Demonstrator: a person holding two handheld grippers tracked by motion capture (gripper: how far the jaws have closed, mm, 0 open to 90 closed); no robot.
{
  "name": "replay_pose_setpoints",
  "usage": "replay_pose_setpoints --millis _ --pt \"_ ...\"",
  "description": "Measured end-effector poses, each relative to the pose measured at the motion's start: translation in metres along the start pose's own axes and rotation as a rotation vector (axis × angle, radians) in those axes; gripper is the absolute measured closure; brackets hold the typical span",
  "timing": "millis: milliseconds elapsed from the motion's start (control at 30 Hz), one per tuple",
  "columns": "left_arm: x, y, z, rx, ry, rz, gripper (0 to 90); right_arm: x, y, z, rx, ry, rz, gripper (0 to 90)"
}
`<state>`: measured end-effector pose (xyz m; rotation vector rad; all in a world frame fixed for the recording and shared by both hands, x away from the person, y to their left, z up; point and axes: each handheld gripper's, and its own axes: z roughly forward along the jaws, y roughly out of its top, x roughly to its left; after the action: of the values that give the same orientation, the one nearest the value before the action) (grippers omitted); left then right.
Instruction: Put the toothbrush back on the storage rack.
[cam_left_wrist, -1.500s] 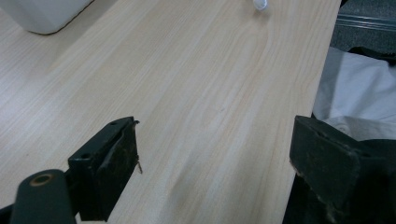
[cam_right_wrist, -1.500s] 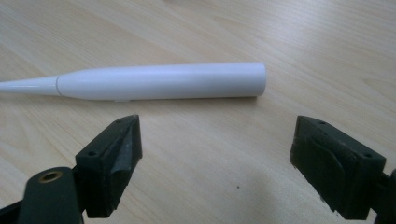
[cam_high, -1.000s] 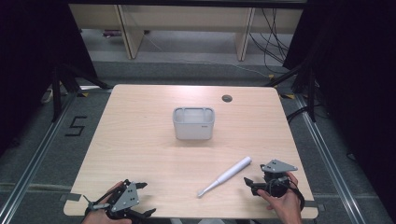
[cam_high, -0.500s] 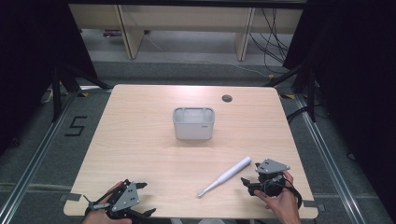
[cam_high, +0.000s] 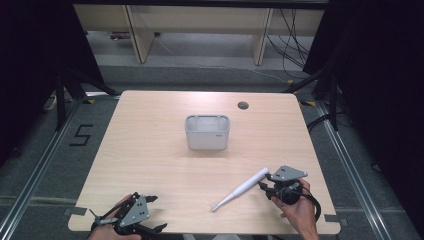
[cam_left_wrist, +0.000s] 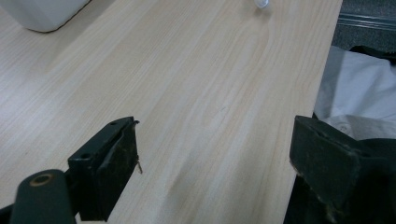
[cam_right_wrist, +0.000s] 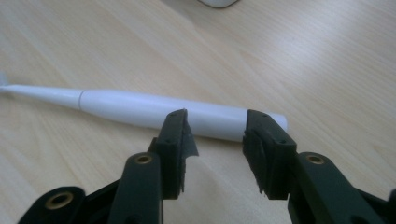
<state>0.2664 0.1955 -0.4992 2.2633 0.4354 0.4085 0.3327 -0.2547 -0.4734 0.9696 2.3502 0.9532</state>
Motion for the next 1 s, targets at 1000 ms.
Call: replay_pose_setpoints --millis 1000 --pt "0.001 0.000 0.001 -0.005 -0.001 0.001 14.7 -0.036 0.024 0.048 0.024 -0.046 0.002 90.0"
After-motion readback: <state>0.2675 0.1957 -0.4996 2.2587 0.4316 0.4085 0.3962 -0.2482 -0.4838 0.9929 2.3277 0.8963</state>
